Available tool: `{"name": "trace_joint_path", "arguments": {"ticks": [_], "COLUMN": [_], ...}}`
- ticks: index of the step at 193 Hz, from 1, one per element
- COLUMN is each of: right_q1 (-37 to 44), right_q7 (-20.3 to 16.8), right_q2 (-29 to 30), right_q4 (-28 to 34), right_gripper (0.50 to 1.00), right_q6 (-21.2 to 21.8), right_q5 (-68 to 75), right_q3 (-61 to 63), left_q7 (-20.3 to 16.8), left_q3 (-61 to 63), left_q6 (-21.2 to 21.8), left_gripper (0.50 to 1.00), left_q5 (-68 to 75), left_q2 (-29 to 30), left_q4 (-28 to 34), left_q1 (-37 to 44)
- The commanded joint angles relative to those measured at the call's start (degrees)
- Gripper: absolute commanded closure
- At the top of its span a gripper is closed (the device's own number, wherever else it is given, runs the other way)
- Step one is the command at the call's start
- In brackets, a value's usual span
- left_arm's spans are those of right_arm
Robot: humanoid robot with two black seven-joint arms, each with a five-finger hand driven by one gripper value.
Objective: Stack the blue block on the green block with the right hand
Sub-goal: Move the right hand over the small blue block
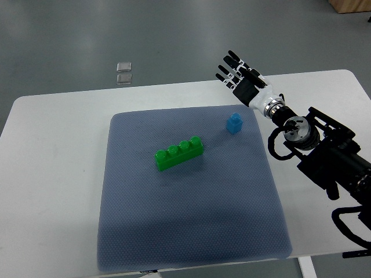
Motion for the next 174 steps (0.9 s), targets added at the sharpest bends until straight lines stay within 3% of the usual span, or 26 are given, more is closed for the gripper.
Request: {"name": "trace_joint_path", "arguments": {"ticks": [1,95,137,174], "right_q1": [0.0,1.1,7.5,16.1], "right_q7": [0.0,-0.2,-1.6,-1.8], "right_q2": [-0.1,-0.8,-5.9,-14.4], "right_q4": [0.0,0.3,2.5,9.8], "right_gripper": [0.574,0.574,0.574,0.574], "right_q6": [0.1,1.8,5.8,9.5], "right_q5": [-0.1,-7.6,-30.7,-51.3], "right_q3": [-0.1,-1.2,-4.3,-14.7], "left_q7": [0.0,0.0,-0.1,-0.1], "left_q3": [0.0,-0.5,-0.5,-0.2], "left_q6": [-0.1,0.0,0.0,-0.1], "left_gripper": [0.5,0.5,0.5,0.5], "left_q5": [0.0,0.0,0.0,0.0], "left_q2": [0.0,0.0,0.0,0.0], "left_q4": [0.0,-0.1,-0.8,-1.0], "left_q1": [0.0,0.0,0.0,-0.1]}}
